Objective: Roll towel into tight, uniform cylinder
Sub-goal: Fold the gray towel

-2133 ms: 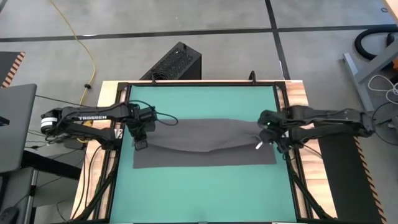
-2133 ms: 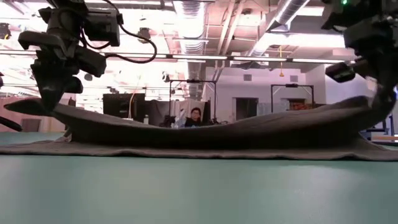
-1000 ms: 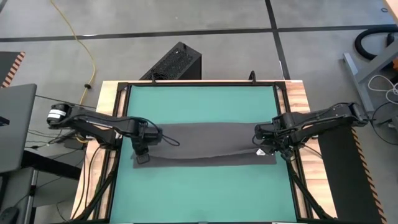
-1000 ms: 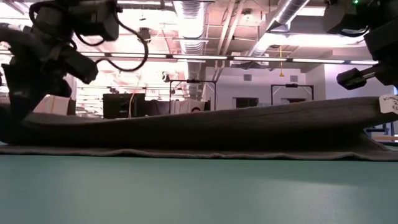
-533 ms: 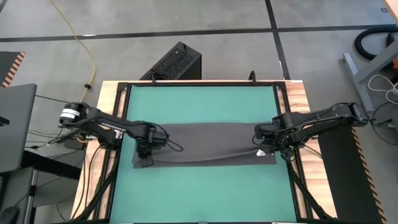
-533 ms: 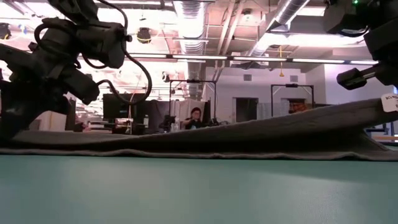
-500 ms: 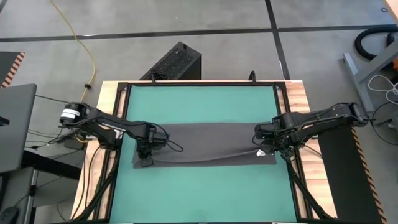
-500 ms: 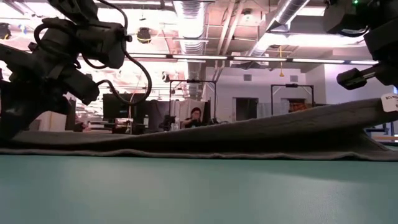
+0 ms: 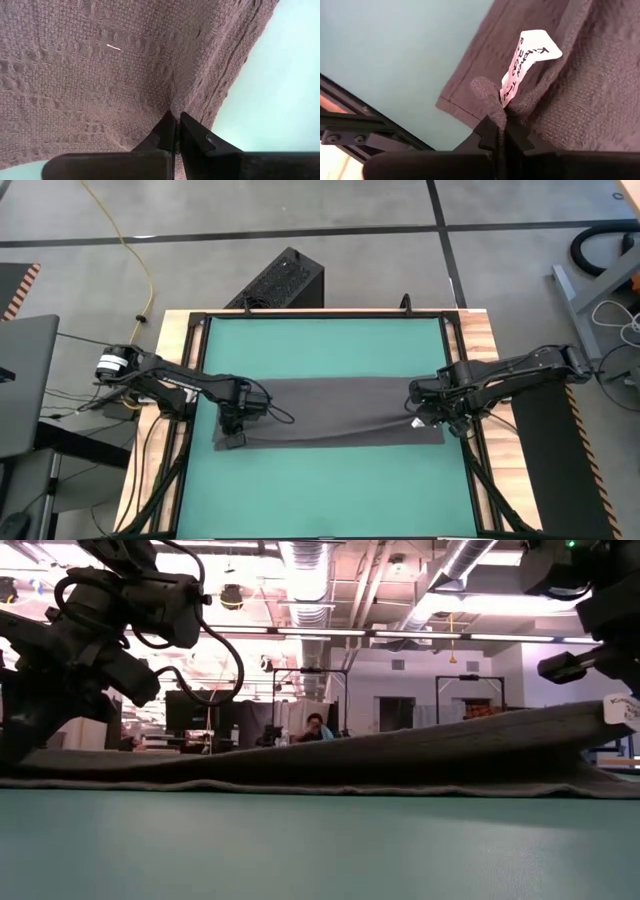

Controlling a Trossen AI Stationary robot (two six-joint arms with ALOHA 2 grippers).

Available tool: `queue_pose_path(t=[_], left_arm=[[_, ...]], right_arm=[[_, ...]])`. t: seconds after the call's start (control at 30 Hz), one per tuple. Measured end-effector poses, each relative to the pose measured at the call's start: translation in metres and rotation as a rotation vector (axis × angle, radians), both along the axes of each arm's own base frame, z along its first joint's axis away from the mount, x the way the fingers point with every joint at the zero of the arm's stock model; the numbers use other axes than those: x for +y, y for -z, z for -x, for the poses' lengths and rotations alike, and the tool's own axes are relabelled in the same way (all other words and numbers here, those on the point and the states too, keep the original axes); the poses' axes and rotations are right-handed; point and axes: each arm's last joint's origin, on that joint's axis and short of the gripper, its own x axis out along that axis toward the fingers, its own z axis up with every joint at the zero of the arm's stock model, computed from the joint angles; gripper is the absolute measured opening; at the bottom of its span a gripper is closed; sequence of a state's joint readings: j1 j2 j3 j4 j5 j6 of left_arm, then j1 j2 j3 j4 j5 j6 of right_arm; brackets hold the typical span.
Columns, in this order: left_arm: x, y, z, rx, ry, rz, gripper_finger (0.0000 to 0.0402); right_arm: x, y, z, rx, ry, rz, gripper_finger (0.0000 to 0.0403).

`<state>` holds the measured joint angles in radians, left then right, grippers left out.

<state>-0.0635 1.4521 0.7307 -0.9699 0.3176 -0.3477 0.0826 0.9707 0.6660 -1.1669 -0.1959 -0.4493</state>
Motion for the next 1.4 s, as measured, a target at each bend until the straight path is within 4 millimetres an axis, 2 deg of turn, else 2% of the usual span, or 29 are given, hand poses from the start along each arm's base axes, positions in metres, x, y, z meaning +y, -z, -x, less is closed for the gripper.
queue_pose_path(t=[0.3, 0.53, 0.73, 1.23, 1.4], left_arm=[[0.000, 0.000, 0.000, -0.005, 0.014, 0.001, 0.0000], [0.000, 0.000, 0.000, -0.008, 0.023, 0.002, 0.0000], [0.000, 0.000, 0.000, -0.007, 0.021, 0.013, 0.0000], [0.000, 0.000, 0.000, -0.006, 0.019, 0.016, 0.0000], [0.000, 0.000, 0.000, -0.009, 0.027, 0.021, 0.0000]], right_arm=[[-0.001, 0.000, 0.003, 0.039, 0.067, 0.042, 0.0076], [-0.001, -0.013, -0.002, -0.001, 0.092, 0.033, 0.0103], [0.000, -0.025, 0.000, 0.022, 0.107, 0.008, 0.0103], [-0.001, -0.027, 0.001, 0.033, 0.112, 0.008, 0.0103], [-0.003, -0.027, 0.000, 0.020, 0.140, 0.099, 0.0106]])
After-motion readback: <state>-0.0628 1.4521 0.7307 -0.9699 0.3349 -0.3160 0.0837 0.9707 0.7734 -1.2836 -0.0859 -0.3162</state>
